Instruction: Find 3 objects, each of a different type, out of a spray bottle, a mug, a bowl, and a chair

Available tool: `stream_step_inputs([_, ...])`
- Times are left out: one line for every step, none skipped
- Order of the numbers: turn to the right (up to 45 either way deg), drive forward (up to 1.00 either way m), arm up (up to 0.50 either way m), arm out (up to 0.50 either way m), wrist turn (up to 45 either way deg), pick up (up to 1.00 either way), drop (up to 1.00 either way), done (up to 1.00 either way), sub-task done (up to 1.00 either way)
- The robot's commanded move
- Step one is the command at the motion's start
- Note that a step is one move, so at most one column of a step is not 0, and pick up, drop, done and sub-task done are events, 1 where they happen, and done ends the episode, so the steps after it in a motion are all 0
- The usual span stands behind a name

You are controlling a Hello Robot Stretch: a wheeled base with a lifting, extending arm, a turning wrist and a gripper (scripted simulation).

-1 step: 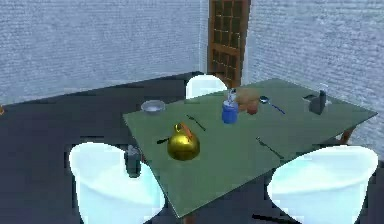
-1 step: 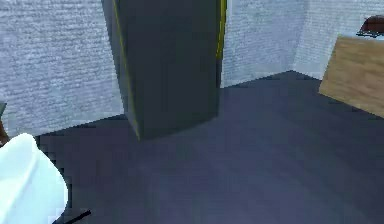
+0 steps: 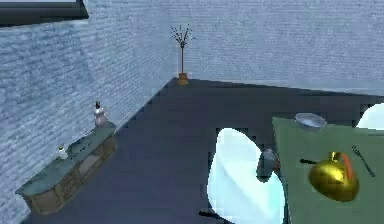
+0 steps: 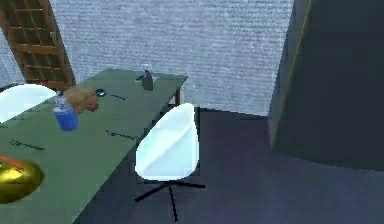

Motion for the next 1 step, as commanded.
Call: stream_step_inputs([-45.0, 0.00, 0.00, 0.00, 0.0, 0.00, 0.00, 0.00, 0.00])
